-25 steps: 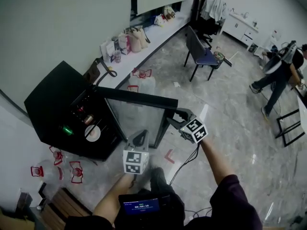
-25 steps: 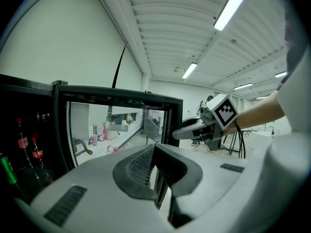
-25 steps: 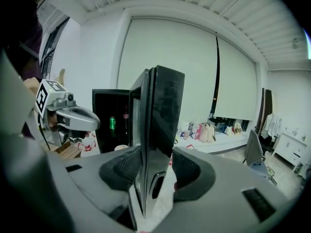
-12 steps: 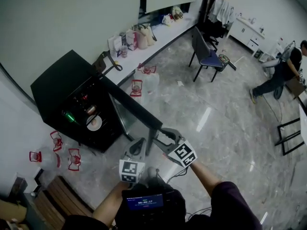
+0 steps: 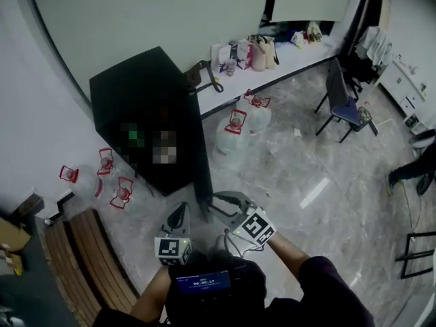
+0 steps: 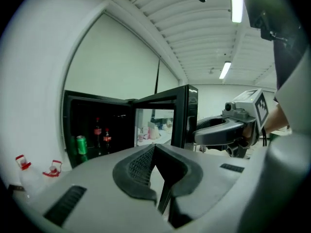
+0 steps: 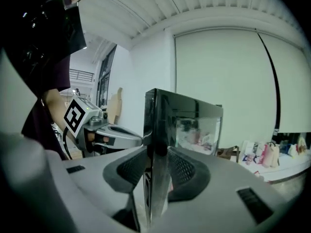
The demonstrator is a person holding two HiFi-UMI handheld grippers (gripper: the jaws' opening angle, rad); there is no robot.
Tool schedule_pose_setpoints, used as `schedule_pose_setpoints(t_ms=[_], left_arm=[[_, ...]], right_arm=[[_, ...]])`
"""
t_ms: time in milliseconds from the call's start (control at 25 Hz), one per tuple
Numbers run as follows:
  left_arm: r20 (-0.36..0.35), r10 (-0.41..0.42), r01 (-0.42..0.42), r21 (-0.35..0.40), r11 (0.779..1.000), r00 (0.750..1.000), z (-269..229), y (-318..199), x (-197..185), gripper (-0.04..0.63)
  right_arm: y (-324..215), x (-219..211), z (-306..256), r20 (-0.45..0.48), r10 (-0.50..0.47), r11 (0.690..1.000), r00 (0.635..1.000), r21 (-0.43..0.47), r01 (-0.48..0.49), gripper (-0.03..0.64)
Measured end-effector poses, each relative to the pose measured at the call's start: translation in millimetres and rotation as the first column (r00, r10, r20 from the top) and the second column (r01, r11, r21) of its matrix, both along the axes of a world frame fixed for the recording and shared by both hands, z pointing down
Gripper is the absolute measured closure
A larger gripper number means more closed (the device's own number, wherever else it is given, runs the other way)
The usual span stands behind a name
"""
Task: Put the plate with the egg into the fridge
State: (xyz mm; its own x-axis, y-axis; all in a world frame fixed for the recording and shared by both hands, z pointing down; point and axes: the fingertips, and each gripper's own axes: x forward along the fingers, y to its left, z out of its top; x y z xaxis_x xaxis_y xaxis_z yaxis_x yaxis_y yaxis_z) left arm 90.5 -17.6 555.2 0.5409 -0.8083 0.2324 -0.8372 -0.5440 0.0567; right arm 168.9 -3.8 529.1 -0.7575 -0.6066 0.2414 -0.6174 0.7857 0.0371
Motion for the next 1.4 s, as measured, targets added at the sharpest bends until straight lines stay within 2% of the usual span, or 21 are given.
schedule_pose_setpoints(t_ms=[240,320,440,520,800,920,1160,1400], left_arm=[[0.022,-0.163,0.163,0.019,0.986,0.986,-4.4,-0.2,-53.9,0.586],[0.026,-0.194,0.193,0.033,0.981,0.981,-7.0,-3.6,-70.9,0.586],[0.029,-0.221,0.219,0.055,0.974,0.975,-16.2,-11.7,-92.1,0.586],[0.031,-0.228,0.226,0.070,0.972,0.973,-23.0,-18.2,-102.8,0.586],[0.020,-0.222,0.218,0.116,0.969,0.975,-45.5,-46.3,-119.4,0.586],[0.019,-0.221,0.217,0.126,0.968,0.975,-49.6,-52.5,-124.7,0.586],[0.012,-0.229,0.226,0.130,0.965,0.973,-54.1,-63.6,-136.4,0.586],[0.010,-0.221,0.218,0.125,0.968,0.975,-53.8,-67.3,-130.0,0.586]], right_arm=[[-11.4,-62.0,0.7,0.052,-0.176,0.984,0.983,0.012,0.175,0.531],[-15.8,-80.6,-3.6,0.072,-0.195,0.981,0.978,0.027,0.194,0.593],[-24.3,-103.7,-11.8,0.099,-0.200,0.980,0.975,0.021,0.199,0.609],[-30.1,-116.1,-16.9,0.106,-0.200,0.980,0.974,0.004,0.201,0.607],[-55.7,-145.0,-32.1,0.134,-0.179,0.983,0.975,0.070,0.171,0.609],[-60.6,-153.3,-34.5,0.128,-0.171,0.984,0.977,0.063,0.164,0.608],[-70.5,-163.6,-44.8,0.142,-0.170,0.984,0.975,0.085,0.159,0.609],[-72.6,-158.6,-50.4,0.155,-0.149,0.986,0.977,0.099,0.135,0.609]])
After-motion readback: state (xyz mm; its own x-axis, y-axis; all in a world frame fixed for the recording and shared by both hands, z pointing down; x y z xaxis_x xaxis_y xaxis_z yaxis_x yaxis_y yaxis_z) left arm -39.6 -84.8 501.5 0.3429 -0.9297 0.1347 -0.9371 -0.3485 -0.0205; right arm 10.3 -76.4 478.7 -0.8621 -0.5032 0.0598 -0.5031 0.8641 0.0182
